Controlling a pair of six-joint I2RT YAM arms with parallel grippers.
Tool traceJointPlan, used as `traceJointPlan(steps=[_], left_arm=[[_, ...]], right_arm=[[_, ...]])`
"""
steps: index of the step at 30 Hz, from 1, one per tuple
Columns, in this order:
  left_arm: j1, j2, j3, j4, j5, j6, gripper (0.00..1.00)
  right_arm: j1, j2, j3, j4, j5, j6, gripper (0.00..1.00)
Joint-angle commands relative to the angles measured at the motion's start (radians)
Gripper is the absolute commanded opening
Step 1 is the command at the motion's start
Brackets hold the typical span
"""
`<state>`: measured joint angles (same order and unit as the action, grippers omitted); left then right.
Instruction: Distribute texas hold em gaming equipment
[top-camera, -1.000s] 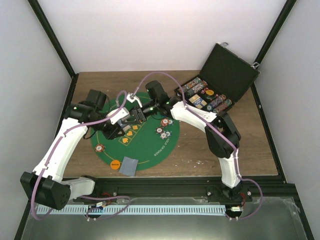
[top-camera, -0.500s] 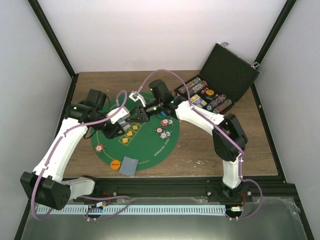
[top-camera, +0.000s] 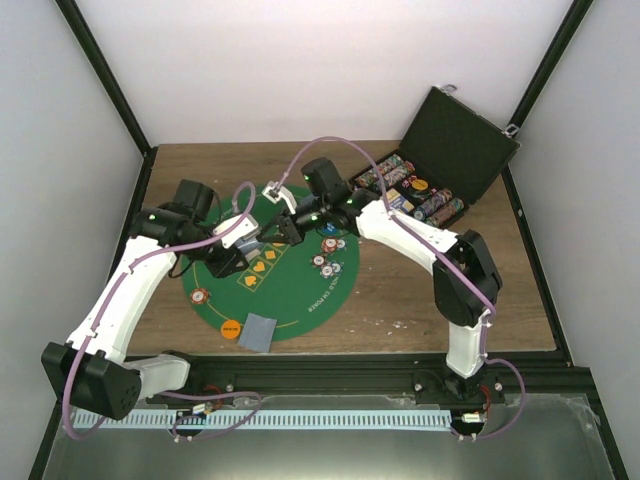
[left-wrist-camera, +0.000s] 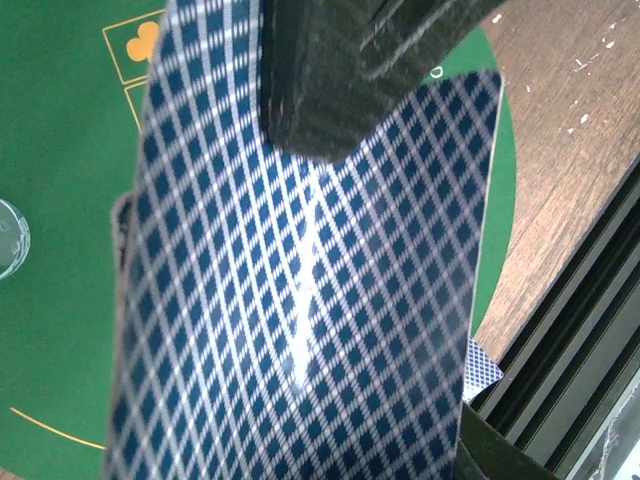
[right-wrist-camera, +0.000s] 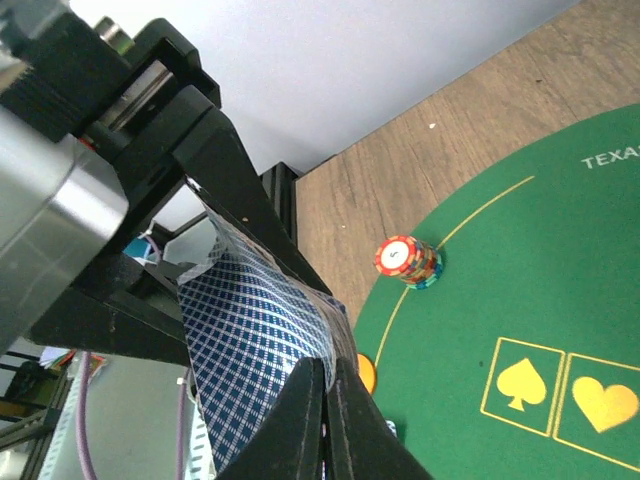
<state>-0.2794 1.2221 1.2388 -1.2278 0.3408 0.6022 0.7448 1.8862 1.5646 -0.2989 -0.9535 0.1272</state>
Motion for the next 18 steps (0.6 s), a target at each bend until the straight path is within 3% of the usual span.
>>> traceJointPlan(steps=[1,9,18], left_arm=[[0.002,-0.018,-0.009,0.014,0.014,0.001,0.37],[0.017,-0.008,-0.009,0.018,-0.012,-0.027,0.37],[0.060,-0.039,-0.040,0.048,-0.013,-0.043,0.37]], right_arm=[[-0.023,-0.033,0.036,-0.077,0.075,-0.041,0.01],[-0.071,-0.136,0.019,-0.179,0.150,-0.121,0.01],[-0.103,-0.378,-0.110,-0.243,0.370,-0.221,0.01]])
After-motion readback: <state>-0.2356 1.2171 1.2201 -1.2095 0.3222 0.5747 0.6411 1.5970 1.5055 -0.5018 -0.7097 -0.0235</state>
